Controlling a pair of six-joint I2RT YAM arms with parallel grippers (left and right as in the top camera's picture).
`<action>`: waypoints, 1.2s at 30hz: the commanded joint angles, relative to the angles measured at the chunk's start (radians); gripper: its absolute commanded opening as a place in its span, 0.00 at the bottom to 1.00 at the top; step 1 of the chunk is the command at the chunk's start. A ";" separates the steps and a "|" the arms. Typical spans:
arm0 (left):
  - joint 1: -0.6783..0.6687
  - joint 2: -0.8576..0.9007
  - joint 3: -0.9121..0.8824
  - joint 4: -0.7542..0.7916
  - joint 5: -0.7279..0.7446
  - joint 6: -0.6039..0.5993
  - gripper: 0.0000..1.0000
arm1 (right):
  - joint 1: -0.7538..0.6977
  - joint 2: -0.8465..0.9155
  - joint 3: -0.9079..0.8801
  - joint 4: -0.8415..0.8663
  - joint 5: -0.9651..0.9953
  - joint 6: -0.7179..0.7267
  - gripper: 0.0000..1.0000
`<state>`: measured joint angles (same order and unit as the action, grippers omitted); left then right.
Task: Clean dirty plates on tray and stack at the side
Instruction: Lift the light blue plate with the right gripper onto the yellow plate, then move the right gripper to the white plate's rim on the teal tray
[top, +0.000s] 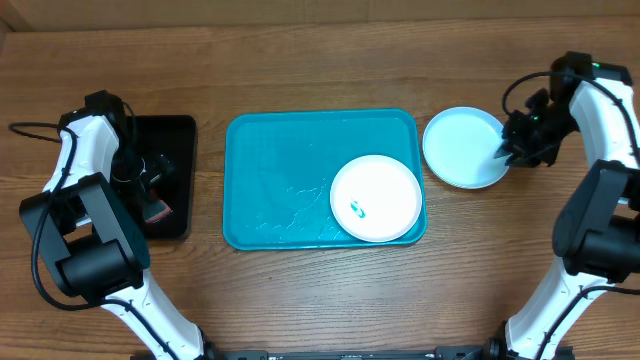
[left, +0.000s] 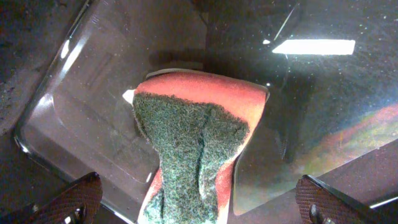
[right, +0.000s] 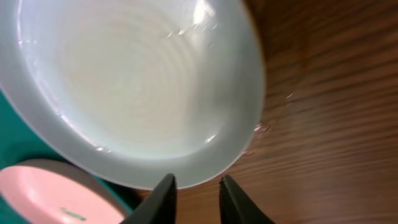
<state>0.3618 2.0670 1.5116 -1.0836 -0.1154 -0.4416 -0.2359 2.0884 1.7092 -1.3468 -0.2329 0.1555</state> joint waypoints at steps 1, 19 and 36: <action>-0.002 -0.001 0.024 0.000 0.005 0.000 1.00 | 0.059 -0.061 0.028 -0.011 -0.099 -0.030 0.36; -0.002 -0.001 0.024 0.000 0.005 0.000 1.00 | 0.595 -0.155 0.024 0.279 -0.135 -0.077 1.00; -0.002 -0.001 0.024 0.000 0.005 0.000 1.00 | 0.654 -0.155 0.024 0.335 -0.135 -0.077 1.00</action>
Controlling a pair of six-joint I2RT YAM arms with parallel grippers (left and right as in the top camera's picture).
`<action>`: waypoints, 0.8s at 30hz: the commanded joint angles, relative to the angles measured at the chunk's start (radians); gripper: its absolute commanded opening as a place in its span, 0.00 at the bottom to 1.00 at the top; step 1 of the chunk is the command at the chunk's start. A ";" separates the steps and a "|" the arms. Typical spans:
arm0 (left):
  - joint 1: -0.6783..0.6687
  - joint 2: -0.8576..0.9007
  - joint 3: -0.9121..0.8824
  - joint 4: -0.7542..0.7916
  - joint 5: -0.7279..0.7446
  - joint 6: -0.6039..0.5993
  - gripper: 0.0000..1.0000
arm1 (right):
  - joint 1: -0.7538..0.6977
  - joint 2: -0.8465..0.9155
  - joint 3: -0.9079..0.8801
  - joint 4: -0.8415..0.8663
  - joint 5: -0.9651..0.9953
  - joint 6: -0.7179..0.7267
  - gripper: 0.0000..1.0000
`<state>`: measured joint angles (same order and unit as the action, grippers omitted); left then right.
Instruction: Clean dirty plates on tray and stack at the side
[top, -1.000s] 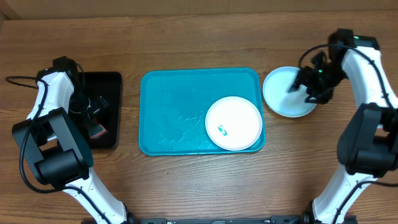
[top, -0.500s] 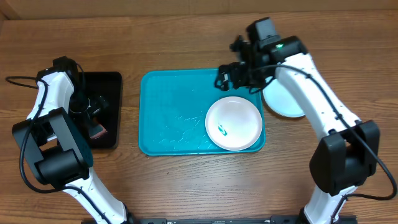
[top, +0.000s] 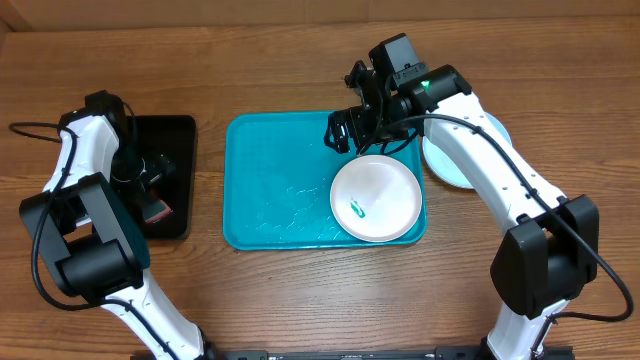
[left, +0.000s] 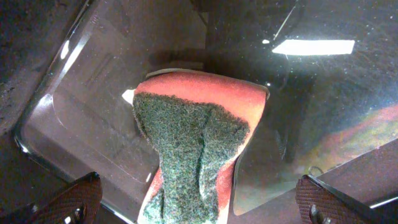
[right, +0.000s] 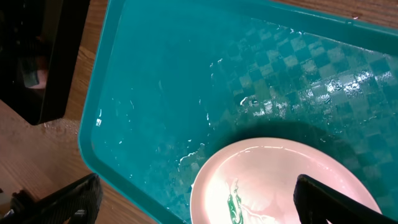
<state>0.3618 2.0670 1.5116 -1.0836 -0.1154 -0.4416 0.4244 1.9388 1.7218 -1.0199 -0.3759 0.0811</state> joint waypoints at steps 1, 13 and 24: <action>-0.002 -0.001 0.025 0.000 0.005 0.000 1.00 | -0.006 -0.006 0.012 0.010 0.008 -0.003 1.00; -0.002 -0.001 0.024 0.000 0.005 0.000 1.00 | -0.006 -0.006 0.012 -0.019 0.009 -0.003 1.00; -0.002 -0.001 0.024 0.000 0.005 0.000 1.00 | -0.006 -0.006 0.012 -0.031 0.009 -0.003 1.00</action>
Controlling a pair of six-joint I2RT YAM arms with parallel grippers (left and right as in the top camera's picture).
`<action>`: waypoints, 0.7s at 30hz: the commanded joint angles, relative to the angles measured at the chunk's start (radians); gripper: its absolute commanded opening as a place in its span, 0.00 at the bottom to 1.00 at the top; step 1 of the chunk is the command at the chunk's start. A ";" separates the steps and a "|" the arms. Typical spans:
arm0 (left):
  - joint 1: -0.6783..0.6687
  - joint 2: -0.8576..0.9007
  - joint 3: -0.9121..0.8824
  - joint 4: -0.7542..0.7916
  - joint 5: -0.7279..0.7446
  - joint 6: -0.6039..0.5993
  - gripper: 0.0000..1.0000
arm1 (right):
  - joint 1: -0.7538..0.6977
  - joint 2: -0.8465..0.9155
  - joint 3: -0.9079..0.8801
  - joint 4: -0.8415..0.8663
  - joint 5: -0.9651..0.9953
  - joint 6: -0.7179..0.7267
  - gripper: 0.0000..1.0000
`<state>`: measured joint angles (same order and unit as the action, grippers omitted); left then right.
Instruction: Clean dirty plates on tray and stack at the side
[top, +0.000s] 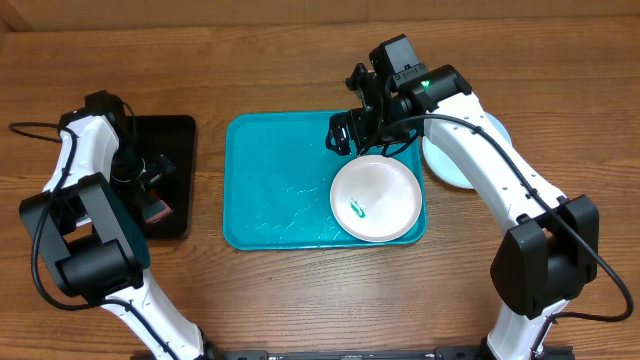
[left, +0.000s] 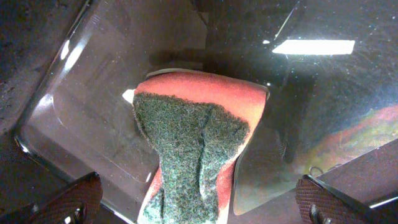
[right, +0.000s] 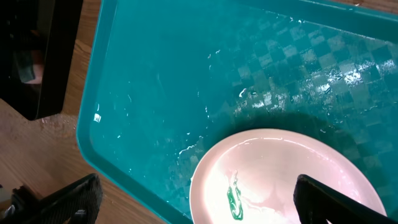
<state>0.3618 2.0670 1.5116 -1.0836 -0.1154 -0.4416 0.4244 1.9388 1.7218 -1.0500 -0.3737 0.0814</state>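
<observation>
A white plate (top: 375, 199) with a green smear (right: 234, 198) lies in the right part of the wet teal tray (top: 275, 180). A clean white plate (top: 455, 160) rests on the table right of the tray, partly hidden by my right arm. My right gripper (right: 196, 202) hangs open above the dirty plate's far edge, its fingers wide apart. An orange sponge with a green scouring face (left: 196, 149) lies in the black tray (top: 175, 140) at the left. My left gripper (left: 199, 205) stands open over the sponge, touching nothing.
The black tray's glossy walls (left: 74, 93) surround the sponge. Bare wooden table (top: 300, 300) runs in front of both trays and behind them. Water film covers the teal tray's floor (right: 186, 81).
The right gripper has shifted very slightly over the dirty plate; the plate fills a bit more of its view. The left gripper and sponge have not moved.
The right gripper was nearly shut at the rim of the clean plate lying right of the tray. Then it was open above the dirty plate in the tray, and it hangs there now. The left gripper stayed open over the sponge throughout.
</observation>
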 joint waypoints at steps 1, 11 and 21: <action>-0.002 -0.001 0.024 0.000 0.005 0.000 1.00 | -0.006 -0.006 0.012 -0.002 0.007 -0.004 1.00; -0.002 -0.001 0.025 0.000 0.005 0.000 1.00 | -0.006 -0.006 0.012 -0.003 0.025 -0.004 1.00; -0.002 -0.001 0.024 0.000 0.005 0.000 1.00 | -0.006 -0.006 0.012 -0.003 0.025 -0.004 1.00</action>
